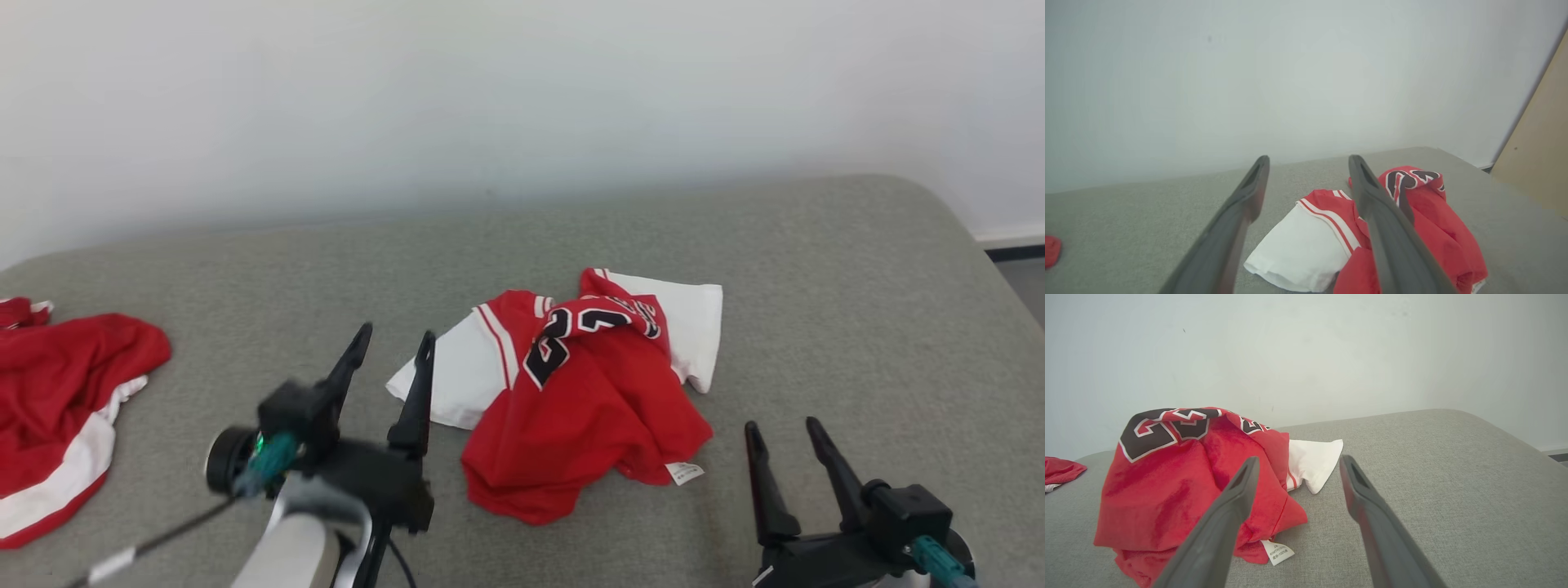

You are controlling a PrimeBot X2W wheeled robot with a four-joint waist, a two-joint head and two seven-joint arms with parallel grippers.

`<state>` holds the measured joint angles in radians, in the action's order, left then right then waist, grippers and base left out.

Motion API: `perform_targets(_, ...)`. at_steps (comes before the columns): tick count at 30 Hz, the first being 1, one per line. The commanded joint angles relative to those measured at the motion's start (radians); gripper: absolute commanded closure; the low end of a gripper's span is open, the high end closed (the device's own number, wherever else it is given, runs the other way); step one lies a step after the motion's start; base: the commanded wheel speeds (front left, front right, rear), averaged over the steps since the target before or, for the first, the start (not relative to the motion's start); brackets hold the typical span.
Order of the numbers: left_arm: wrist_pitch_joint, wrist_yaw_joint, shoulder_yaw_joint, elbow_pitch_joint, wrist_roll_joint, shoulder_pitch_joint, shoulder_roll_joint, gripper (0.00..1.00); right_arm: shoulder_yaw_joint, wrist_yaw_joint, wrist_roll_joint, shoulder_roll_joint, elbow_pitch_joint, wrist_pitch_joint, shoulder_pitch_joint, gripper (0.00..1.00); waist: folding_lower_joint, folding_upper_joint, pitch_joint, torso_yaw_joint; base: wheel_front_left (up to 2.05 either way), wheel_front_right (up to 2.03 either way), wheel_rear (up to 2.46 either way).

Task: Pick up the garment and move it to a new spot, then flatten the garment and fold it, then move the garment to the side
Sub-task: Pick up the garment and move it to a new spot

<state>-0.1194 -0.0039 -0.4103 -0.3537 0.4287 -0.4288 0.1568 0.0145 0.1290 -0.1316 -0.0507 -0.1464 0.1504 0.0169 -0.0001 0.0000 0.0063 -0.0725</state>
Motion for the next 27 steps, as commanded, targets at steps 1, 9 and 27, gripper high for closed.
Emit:
perform_targets(1, -0.048, 0.011, 0.014, 0.036, 0.004, 0.053, 0.012, 0.00, 0.014, 0.003, 0.006, 0.001, 0.007, 0.004, -0.013, 0.00, 0.0001, 0.0000, -0.014, 0.035, 0.00, 0.00, 0.00)
perform_targets(9, -0.146, 0.033, 0.111, 0.192, -0.014, 0.244, 0.019, 0.00, 0.069, 0.003, 0.021, 0.001, 0.020, 0.030, -0.019, 0.00, 0.0001, 0.0000, -0.021, 0.072, 0.00, 0.00, 0.00)
perform_targets(27, -0.146, -0.091, 0.374, 0.286, -0.236, 0.534, -0.061, 0.00, 0.072, 0.003, 0.076, 0.001, -0.018, 0.065, -0.045, 0.00, 0.0001, 0.0000, -0.029, 0.083, 0.00, 0.00, 0.00)
